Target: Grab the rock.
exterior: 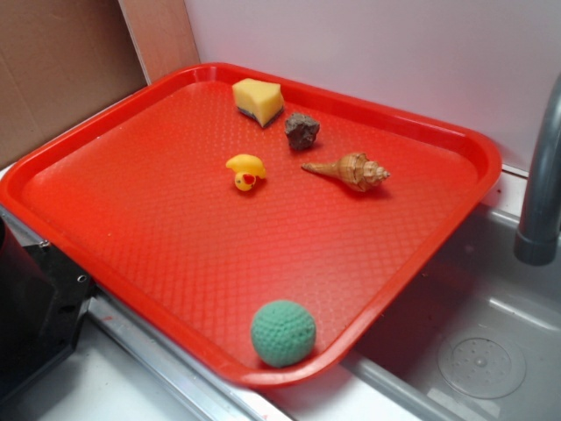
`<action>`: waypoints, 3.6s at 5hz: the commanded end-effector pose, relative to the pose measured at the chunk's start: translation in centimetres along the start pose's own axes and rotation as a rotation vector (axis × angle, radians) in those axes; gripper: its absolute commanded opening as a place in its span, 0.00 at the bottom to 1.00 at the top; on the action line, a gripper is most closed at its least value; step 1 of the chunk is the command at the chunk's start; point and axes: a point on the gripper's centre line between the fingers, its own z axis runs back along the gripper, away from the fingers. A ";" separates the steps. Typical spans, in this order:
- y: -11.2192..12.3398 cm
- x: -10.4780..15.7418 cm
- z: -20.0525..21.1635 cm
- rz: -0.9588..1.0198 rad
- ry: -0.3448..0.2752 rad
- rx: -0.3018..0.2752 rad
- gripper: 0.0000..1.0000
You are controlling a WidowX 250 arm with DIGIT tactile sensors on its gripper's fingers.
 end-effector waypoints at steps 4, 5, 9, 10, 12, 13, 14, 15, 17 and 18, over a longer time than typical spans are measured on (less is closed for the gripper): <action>0.6 6.3 -3.8 0.633 -0.125 -0.045 1.00; 1.1 9.4 -5.6 0.819 -0.173 -0.063 1.00; -1.3 19.1 -16.3 0.919 -0.204 -0.003 1.00; -1.1 19.8 -18.3 0.917 -0.192 0.034 1.00; -1.6 19.8 -21.8 0.872 -0.138 0.084 1.00; -1.9 19.8 -22.4 0.866 -0.133 0.087 0.00; -1.9 19.3 -22.1 0.874 -0.134 0.072 0.00; -1.3 19.0 -20.2 0.780 -0.105 0.038 0.00; 0.3 17.0 -12.6 0.448 -0.021 -0.061 0.00; 0.9 14.2 -9.9 0.366 0.008 -0.087 0.00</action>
